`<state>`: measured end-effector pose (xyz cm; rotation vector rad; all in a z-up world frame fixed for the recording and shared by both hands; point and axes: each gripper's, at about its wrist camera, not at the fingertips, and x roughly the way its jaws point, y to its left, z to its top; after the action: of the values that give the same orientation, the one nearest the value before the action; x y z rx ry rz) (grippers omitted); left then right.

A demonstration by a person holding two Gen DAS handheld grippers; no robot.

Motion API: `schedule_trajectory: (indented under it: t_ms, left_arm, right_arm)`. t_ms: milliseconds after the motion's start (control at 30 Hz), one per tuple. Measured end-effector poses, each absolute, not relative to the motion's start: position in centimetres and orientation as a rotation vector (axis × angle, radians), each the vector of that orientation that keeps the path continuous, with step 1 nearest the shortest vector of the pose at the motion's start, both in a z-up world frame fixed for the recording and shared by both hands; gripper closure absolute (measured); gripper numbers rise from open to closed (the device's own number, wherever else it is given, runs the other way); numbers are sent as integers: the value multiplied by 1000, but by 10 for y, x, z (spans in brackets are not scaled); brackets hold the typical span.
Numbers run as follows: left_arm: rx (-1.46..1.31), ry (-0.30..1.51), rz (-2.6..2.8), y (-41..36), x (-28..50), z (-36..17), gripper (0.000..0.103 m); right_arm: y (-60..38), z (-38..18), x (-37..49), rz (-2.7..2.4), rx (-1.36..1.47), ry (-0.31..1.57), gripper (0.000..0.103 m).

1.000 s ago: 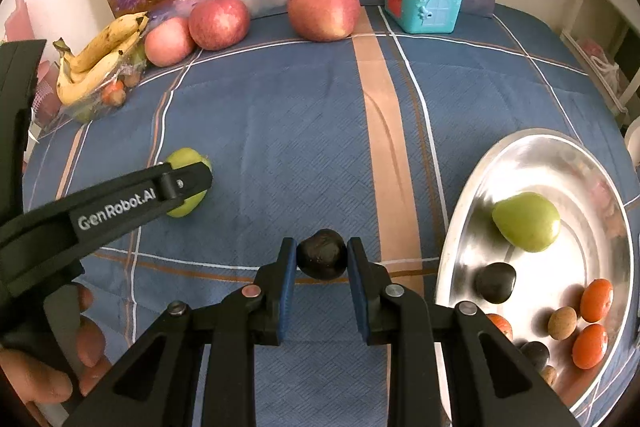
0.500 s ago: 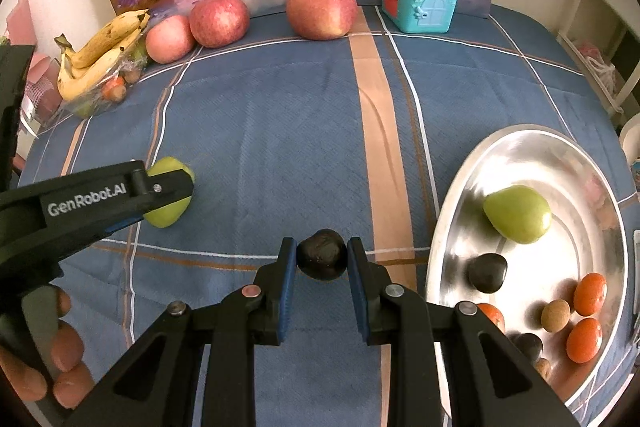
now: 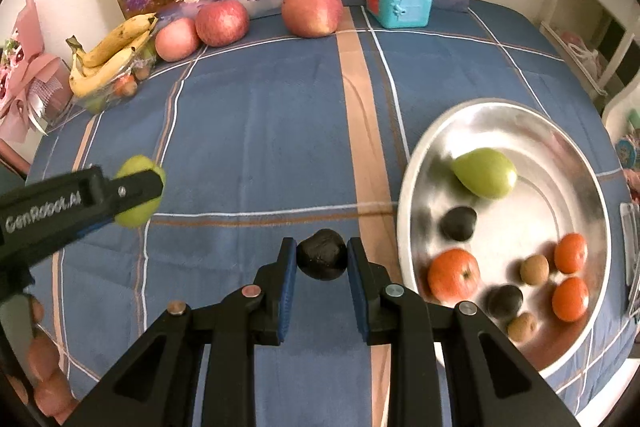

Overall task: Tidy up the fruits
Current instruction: 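Grasp the green pear with the left tool while the right tool holds the plum, then carry the pear and plum over the steel plate and open both tools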

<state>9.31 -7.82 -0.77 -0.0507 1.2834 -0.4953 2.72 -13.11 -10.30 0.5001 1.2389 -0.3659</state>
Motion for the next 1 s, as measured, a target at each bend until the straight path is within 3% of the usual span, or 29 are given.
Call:
schedule_trajectory:
  t_ms: [433,1000]
  left_arm:
    - [-47,1268,-543,-80,60,9,57]
    - [138,1235,-801,-161,-6,11,57]
  right_arm:
    - [-140,-82,-2,-377,567,1217,76]
    - [-236,-84,-62,-629,778,1111,76]
